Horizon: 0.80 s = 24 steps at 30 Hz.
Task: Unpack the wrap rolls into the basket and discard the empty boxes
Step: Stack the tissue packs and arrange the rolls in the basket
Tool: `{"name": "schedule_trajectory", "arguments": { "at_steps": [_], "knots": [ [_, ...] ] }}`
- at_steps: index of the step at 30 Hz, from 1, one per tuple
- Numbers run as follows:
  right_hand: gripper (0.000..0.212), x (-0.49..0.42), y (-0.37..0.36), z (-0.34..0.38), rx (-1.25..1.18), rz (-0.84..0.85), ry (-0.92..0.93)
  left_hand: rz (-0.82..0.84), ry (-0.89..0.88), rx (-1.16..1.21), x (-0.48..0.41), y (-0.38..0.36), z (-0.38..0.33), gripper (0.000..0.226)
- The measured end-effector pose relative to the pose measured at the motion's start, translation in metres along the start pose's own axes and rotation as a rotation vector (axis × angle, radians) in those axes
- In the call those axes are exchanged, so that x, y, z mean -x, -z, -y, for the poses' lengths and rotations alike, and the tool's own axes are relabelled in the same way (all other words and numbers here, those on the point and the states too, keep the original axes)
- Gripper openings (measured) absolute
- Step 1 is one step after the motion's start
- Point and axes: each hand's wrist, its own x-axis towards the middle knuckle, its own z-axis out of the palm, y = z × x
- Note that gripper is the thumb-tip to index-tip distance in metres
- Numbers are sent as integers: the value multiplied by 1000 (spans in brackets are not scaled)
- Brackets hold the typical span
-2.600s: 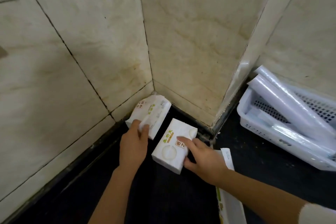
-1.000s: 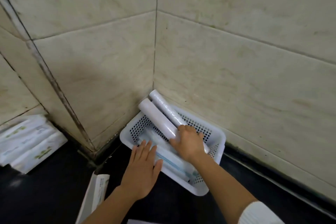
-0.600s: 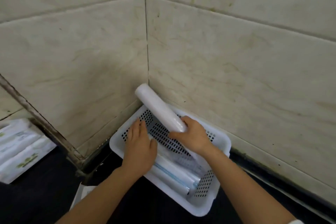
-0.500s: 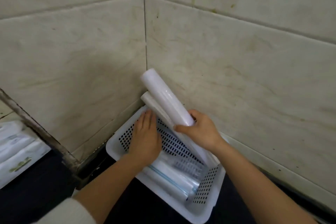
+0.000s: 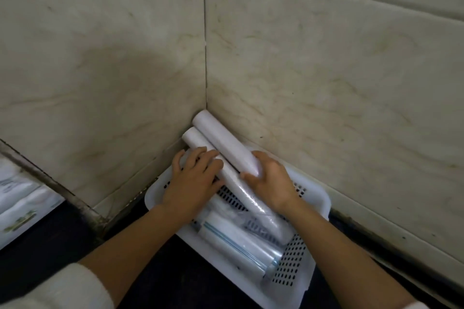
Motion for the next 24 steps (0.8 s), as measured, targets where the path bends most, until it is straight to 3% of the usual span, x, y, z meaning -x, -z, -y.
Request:
{"name": "schedule_trajectory", "arguments": {
  "at_steps": [5,8,12,16,18,21,24],
  "knots": [
    [64,9,-13,-7,237,0,26,10,22,1,-6,6,-3,25],
    [48,13,-10,-8,462,-128,154,22,53,29,-4,7,-8,26],
    [40,10,6,-2,338,29,130,12,65,86,-4,10,-13,23],
    [34,25,25,14,155,-31,154,-15,16,210,-1,17,-4,14],
    [32,46,25,23,108,89,180,-5,30,338,8,16,2,9],
    [35,78,6,28,397,240,243,217,106,512,21,7,6,22],
    [50,94,-14,32,689,313,190,559,46,345,20,-5,6,48]
  ]
}}
